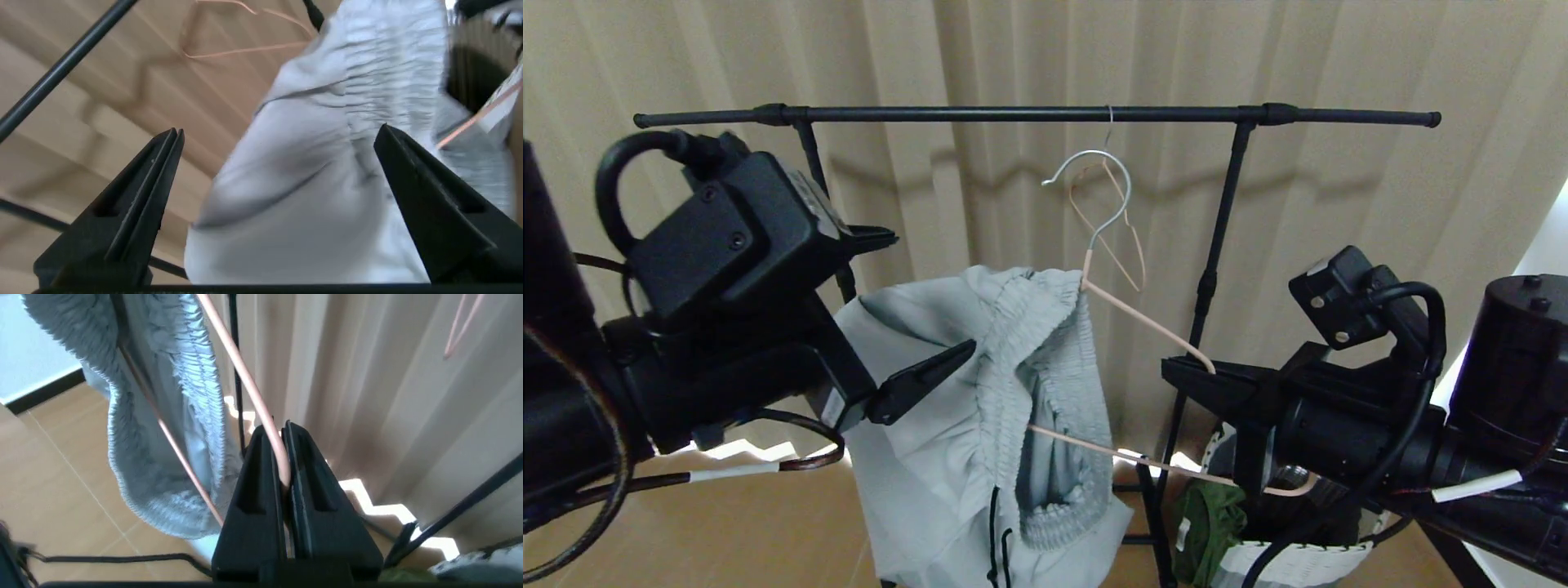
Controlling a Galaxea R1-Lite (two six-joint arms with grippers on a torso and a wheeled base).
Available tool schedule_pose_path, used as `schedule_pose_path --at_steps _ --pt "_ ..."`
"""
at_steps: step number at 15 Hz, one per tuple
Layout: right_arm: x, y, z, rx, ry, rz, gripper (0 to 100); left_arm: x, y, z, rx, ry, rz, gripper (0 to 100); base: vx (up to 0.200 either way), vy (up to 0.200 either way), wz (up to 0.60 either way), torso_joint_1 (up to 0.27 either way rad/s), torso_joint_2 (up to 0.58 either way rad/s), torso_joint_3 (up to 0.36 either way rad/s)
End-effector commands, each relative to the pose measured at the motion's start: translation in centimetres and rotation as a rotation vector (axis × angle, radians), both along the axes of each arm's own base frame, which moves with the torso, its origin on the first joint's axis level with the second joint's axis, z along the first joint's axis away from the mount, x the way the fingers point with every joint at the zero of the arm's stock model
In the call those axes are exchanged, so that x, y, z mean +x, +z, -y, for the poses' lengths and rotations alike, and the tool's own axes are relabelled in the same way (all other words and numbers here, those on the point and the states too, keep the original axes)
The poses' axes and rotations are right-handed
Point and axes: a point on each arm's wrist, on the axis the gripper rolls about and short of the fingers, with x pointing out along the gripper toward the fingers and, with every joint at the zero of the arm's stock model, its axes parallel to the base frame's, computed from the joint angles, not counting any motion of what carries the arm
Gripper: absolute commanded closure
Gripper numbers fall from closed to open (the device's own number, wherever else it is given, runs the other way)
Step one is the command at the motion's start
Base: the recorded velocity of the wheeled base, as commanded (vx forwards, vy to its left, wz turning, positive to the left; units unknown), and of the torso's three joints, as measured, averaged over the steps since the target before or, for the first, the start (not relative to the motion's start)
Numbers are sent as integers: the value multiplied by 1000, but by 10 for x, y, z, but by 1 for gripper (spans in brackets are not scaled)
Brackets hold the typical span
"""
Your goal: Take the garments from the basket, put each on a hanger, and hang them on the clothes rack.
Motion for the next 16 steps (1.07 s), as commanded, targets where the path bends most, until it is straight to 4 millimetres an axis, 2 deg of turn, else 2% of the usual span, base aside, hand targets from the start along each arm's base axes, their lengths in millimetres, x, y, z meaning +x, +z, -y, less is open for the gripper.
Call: schedule_pose_path --at_steps 1,4,7,16 --pt "-1 -1 0 -8 18 4 100 19 -8 13 40 -1 -25 0 0 0 0 0 0 0" --pt "-6 -2 -3 6 57 25 100 31 -8 21 43 0 -25 0 0 0 0 0 0 0" --pt "-8 -1 -4 28 88 43 100 35 -12 19 67 12 -28 0 0 0 0 0 0 0" --pt "-11 -6 -1 2 104 43 100 35 -17 14 75 27 -40 0 0 0 0 0 0 0"
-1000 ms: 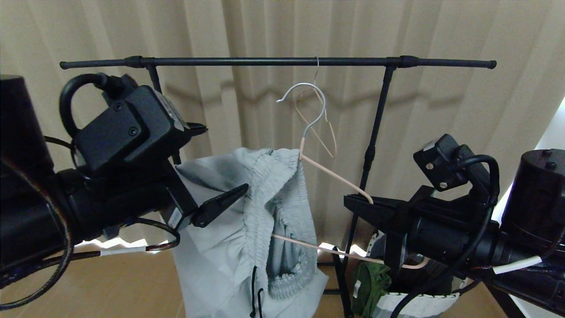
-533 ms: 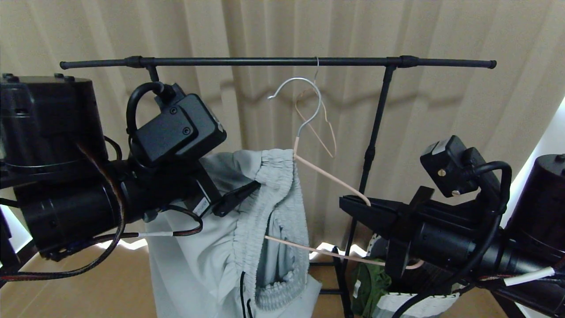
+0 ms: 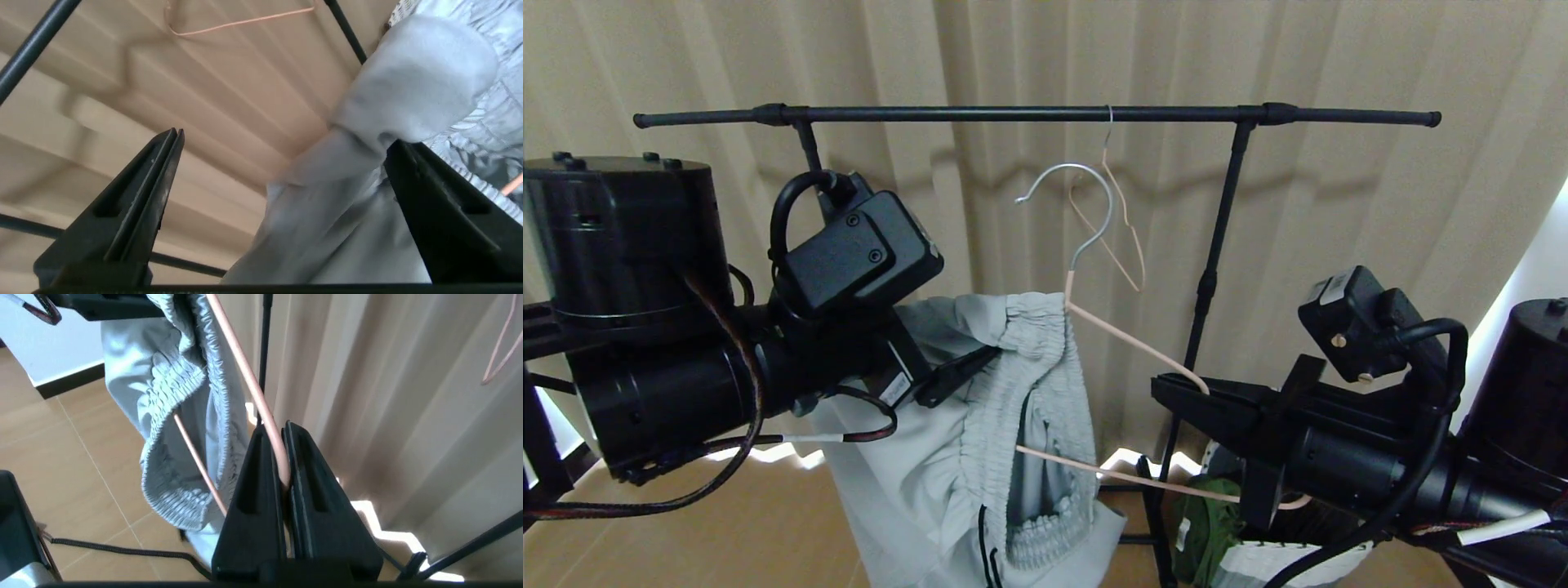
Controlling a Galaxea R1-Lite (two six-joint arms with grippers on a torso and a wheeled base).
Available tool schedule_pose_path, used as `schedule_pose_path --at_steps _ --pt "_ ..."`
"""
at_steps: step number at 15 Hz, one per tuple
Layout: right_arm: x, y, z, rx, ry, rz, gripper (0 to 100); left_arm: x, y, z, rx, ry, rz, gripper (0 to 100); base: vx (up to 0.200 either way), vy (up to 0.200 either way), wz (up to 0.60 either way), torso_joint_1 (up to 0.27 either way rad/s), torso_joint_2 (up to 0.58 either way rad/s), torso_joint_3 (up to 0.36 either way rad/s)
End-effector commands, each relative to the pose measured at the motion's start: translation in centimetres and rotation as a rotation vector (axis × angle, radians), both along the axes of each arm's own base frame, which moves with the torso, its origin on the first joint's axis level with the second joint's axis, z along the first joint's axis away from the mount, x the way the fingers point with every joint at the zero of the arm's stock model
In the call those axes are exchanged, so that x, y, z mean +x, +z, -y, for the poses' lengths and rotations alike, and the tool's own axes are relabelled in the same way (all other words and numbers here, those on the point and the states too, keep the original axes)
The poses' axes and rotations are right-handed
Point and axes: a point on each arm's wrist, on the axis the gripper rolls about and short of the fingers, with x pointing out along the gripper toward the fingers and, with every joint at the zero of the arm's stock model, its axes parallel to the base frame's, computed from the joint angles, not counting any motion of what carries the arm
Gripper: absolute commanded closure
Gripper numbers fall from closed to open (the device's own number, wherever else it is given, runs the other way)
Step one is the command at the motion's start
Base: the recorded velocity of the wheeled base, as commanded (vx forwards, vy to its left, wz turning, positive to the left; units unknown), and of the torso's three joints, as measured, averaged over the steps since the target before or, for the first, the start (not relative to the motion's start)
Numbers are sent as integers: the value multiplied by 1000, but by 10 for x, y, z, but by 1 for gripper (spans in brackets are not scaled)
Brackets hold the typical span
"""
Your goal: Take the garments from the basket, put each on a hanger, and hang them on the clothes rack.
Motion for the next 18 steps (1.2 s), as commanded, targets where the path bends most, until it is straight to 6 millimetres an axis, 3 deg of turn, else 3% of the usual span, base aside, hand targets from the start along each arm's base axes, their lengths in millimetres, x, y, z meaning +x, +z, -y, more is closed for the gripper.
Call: schedule_pose_path --at_steps 1,7,15,16,18 --pt "0 -1 0 -2 0 -2 100 -3 -2 -2 2 -1 -3 0 0 0 0 0 0 0" --pt "1 0 0 6 -1 7 100 -15 1 -9 -15 -38 6 0 0 0 0 0 0 0" --pt "-3 -3 2 -12 29 19 100 -9 4 -11 -45 -16 47 0 0 0 0 0 0 0" --pt "-3 -3 2 -12 29 19 100 -9 3 -11 -45 -16 43 100 0 0 0 0 0 0" --pt "-3 -2 2 -10 32 23 100 -8 2 -10 -40 -21 37 100 0 0 0 0 0 0"
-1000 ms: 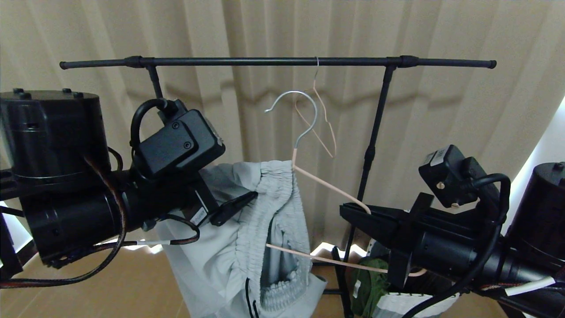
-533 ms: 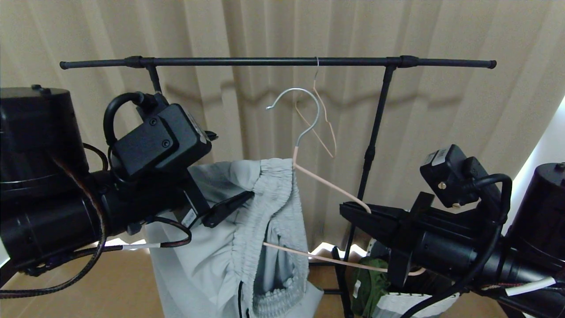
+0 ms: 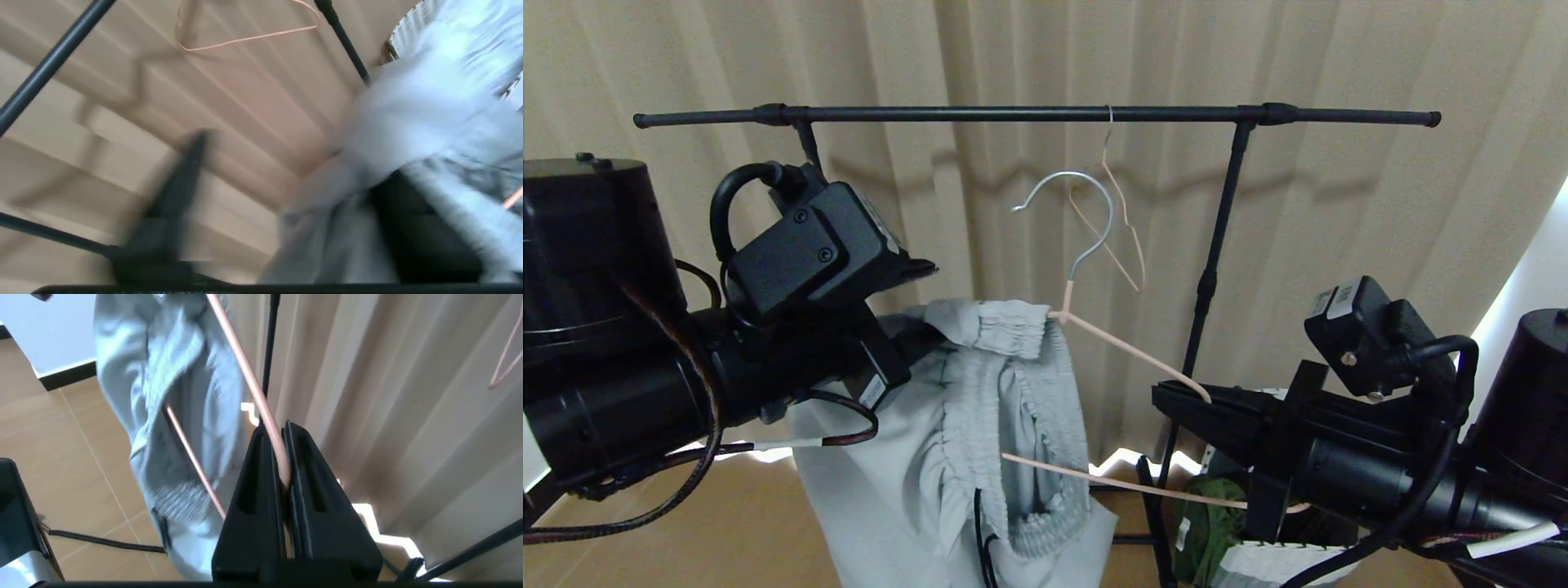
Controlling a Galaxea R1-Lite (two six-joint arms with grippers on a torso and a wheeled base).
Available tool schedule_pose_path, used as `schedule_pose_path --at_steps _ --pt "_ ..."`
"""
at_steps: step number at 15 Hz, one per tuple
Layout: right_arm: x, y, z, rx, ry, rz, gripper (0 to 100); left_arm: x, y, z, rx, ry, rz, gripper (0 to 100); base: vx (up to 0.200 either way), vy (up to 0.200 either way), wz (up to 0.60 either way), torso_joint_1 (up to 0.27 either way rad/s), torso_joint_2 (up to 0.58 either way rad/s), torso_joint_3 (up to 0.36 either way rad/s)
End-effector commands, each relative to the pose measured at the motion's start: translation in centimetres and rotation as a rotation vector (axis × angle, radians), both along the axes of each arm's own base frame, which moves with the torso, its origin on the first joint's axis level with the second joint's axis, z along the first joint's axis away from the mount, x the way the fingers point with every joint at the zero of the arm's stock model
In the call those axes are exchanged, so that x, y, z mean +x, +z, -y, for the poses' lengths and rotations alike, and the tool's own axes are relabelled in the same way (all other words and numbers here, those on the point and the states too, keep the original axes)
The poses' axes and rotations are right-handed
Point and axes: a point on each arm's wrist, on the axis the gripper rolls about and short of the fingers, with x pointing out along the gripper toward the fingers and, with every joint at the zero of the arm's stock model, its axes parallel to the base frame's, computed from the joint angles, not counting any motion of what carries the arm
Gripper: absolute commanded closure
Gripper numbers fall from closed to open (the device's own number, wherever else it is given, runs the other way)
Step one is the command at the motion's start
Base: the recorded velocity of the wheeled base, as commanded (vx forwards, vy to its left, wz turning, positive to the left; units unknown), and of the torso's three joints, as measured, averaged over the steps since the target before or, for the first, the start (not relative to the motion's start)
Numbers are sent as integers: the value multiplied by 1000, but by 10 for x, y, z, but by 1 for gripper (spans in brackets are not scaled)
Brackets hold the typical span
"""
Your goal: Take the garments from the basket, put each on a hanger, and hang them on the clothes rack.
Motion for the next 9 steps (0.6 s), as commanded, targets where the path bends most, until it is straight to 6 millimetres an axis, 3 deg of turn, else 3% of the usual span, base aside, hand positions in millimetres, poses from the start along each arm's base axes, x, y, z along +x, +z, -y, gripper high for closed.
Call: schedule_pose_path --at_steps 1,9 --pt "-1 2 1 7 8 5 100 3 -4 2 8 -1 -12 100 0 0 0 0 0 0" --pt "-3 4 2 13 22 12 100 6 -7 4 12 3 -26 100 0 0 0 0 0 0"
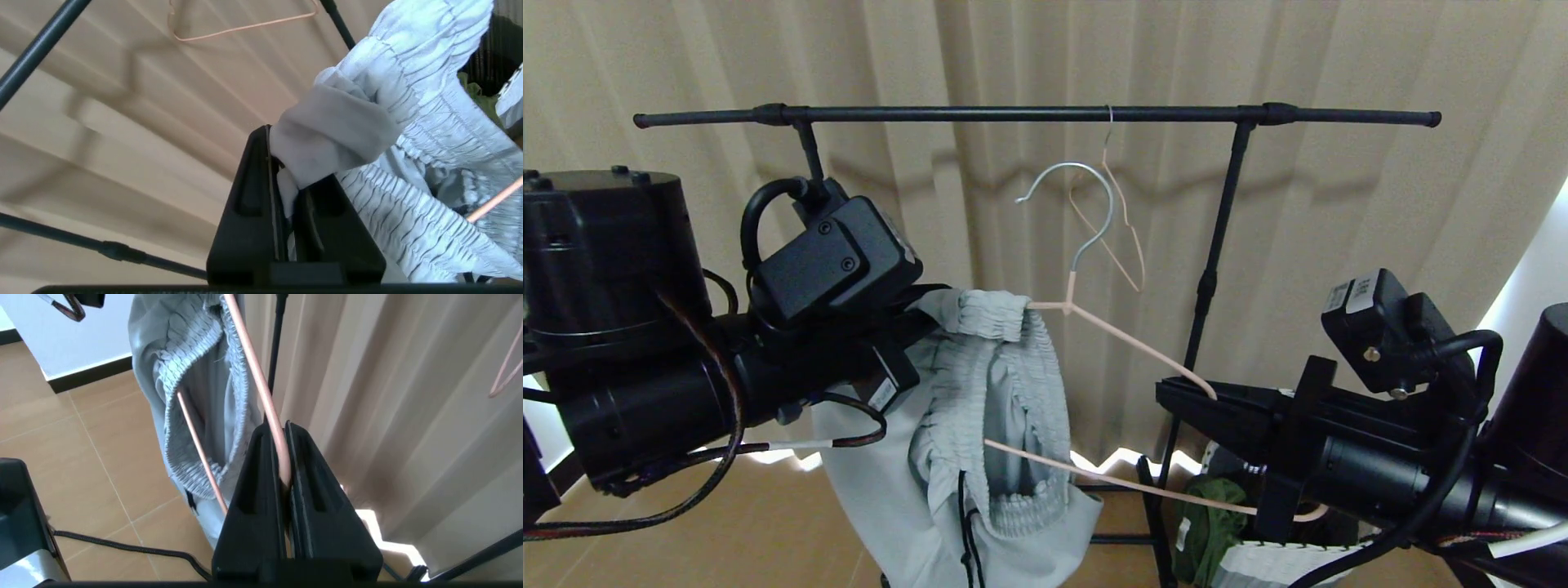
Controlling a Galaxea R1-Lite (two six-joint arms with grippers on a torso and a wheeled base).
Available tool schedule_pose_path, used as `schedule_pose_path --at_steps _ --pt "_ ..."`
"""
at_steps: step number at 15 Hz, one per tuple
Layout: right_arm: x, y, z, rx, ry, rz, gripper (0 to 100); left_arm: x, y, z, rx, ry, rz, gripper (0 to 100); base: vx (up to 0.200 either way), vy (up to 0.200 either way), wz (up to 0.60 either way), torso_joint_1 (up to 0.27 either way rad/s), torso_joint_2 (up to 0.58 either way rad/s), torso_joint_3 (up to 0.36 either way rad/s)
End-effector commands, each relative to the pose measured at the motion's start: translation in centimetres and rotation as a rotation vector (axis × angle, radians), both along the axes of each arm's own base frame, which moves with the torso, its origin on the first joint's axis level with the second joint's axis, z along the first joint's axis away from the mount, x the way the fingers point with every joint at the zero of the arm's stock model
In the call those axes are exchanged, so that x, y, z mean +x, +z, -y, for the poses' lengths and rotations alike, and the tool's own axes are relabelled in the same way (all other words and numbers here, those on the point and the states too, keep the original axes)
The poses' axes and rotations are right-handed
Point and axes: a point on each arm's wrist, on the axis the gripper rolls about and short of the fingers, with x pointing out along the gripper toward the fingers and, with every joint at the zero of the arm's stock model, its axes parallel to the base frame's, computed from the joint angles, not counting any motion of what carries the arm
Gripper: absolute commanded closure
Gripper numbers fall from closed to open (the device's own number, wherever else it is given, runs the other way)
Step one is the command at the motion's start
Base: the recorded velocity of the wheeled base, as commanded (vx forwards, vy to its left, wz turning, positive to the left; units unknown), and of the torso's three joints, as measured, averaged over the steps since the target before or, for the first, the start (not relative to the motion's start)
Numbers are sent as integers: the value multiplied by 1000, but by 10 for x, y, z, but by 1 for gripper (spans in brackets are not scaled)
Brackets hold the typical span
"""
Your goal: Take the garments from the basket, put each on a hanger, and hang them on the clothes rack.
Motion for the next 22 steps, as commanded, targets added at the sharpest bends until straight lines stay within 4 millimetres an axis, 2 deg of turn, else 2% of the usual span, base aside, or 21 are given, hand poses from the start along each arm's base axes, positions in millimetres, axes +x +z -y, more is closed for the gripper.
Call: schedule_pose_path --at_steps 1,2,5,6,9,14,18,20,22 --pt "0 -1 0 -1 1 -1 100 1 -1 1 0 0 -4 100 0 0 0 0 0 0" --pt "0 -1 0 -1 -1 -1 0 1 -1 0 1 3 -3 100 0 0 0 0 0 0" --pt "2 3 2 11 -16 11 0 3 0 -4 -3 23 3 100 0 0 0 0 0 0" --pt "10 13 17 52 -88 59 0 11 -3 -16 1 98 2 100 0 0 0 0 0 0" --pt "14 14 26 54 -133 74 0 13 -9 -26 -8 239 -26 100 0 0 0 0 0 0" --pt "16 5 32 3 -152 79 0 6 -3 -17 -256 293 -112 100 0 0 0 0 0 0" --pt "8 -3 26 -14 -103 53 0 2 5 -7 -409 242 -87 100 0 0 0 0 0 0" --pt "2 -9 16 -30 -49 35 0 -1 10 -2 -464 203 -69 100 0 0 0 0 0 0" --pt "9 -21 7 -63 -42 -3 0 -6 15 4 -498 164 -54 100 0 0 0 0 0 0"
